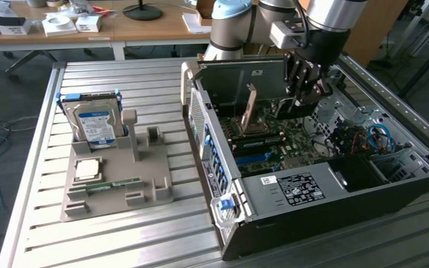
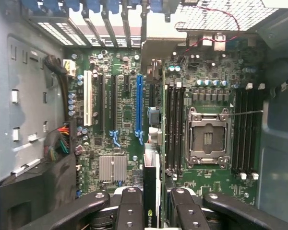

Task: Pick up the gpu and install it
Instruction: 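Insert the gpu into the slot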

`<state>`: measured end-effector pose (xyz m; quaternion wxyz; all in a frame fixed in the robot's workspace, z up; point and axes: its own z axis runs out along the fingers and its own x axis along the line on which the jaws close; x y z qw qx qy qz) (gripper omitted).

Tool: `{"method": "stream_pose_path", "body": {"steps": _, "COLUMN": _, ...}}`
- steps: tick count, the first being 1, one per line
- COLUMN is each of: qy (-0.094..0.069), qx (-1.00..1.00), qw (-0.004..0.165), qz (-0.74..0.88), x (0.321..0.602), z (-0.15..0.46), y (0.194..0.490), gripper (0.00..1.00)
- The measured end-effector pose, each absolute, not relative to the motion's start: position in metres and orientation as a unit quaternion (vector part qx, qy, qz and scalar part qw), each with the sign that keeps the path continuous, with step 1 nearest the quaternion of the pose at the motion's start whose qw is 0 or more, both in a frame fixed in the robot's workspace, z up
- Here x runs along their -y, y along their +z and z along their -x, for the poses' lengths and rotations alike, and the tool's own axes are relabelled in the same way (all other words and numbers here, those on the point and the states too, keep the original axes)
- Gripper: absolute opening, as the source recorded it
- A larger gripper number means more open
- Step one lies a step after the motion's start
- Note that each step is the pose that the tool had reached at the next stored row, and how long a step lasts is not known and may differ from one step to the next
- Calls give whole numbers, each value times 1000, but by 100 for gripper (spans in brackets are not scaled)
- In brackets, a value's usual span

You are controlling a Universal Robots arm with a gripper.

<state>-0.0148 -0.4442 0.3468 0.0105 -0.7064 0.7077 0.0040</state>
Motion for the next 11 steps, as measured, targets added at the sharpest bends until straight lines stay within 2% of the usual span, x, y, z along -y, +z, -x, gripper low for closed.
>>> {"method": "stream_pose_path", "body": {"steps": 11, "qy": 4, "qx": -708, "qw": 11, "qz": 706, "x": 445, "z": 15, "y": 340, "gripper": 27}}
